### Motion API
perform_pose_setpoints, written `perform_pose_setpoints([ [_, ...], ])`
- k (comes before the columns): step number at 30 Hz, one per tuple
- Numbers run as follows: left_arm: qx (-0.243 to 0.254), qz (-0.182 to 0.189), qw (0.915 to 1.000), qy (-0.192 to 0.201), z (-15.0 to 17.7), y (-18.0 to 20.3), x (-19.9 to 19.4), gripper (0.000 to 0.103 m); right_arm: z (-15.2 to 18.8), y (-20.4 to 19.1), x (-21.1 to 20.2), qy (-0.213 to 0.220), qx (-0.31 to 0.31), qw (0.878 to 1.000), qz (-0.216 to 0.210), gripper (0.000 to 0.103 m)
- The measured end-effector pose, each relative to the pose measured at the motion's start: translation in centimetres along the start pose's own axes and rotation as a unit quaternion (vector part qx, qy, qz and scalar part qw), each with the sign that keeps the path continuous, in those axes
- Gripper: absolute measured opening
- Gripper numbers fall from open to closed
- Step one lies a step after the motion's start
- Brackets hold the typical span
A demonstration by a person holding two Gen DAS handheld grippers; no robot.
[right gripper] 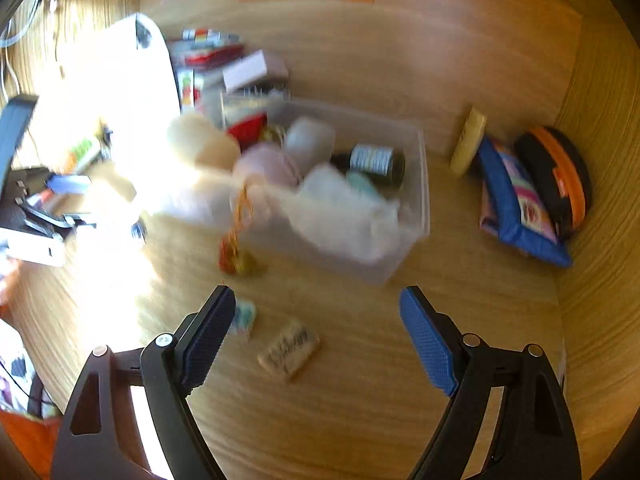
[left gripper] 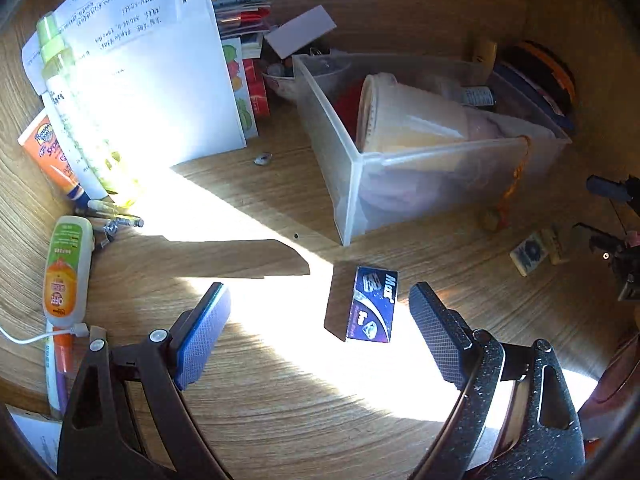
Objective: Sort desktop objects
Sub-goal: 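Grasp the tan eraser with the right gripper while the left grasps the blue card box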
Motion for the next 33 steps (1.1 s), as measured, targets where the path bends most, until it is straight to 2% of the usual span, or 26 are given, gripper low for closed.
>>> perform_pose_setpoints([
  [6, 0.018, 0.013, 0.9997, -0.005, 1.2, 1.7, 0.2, 0.091, 2.6, -0.2, 0.4, -0.038, -0.004, 0.999, -0.012, 0.082],
  [12, 0.028, 0.012, 0.9995, 0.004, 0.9, 2.4, 0.5, 0.09, 3.1, 0.2, 1.1, -0.045, 0.005, 0.999, -0.013, 0.079],
  [16, 0.025, 0.009, 0.9996, -0.001, 0.8, 2.2, 0.8, 0.073, 3.3, 0.3, 1.6, -0.05, 0.012, 0.998, -0.024, 0.065],
  [21, 0.026, 0.008, 0.9996, -0.006, 1.1, 2.3, 1.2, 0.065, 3.5, -0.2, 2.1, -0.059, 0.011, 0.998, -0.038, 0.054],
  [23, 0.026, 0.01, 0.9996, -0.01, 1.2, 2.3, 1.4, 0.057, 3.4, -0.3, 2.1, -0.059, 0.007, 0.997, -0.041, 0.049],
  [26, 0.022, 0.018, 0.9995, -0.013, 1.3, 2.5, 1.4, 0.054, 3.4, -0.6, 2.0, -0.053, -0.001, 0.998, -0.046, 0.04],
  [31, 0.018, 0.031, 0.9993, -0.011, 1.4, 2.9, 1.2, 0.039, 3.4, -0.8, 1.9, -0.05, -0.002, 0.997, -0.056, 0.037],
  [33, 0.019, 0.032, 0.9993, -0.009, 1.4, 3.0, 1.2, 0.029, 3.5, -0.4, 2.0, -0.052, 0.006, 0.997, -0.062, 0.036],
])
Point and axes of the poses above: each gripper's, at about its wrist camera, not at the fingertips, and x roughly the way its jaws point, y to its right, z to its underside, the point moved 1 cm from there along x, roughly the way its jaws point, and after that the axes turned 13 degrees about y, right-handed, at the moved point
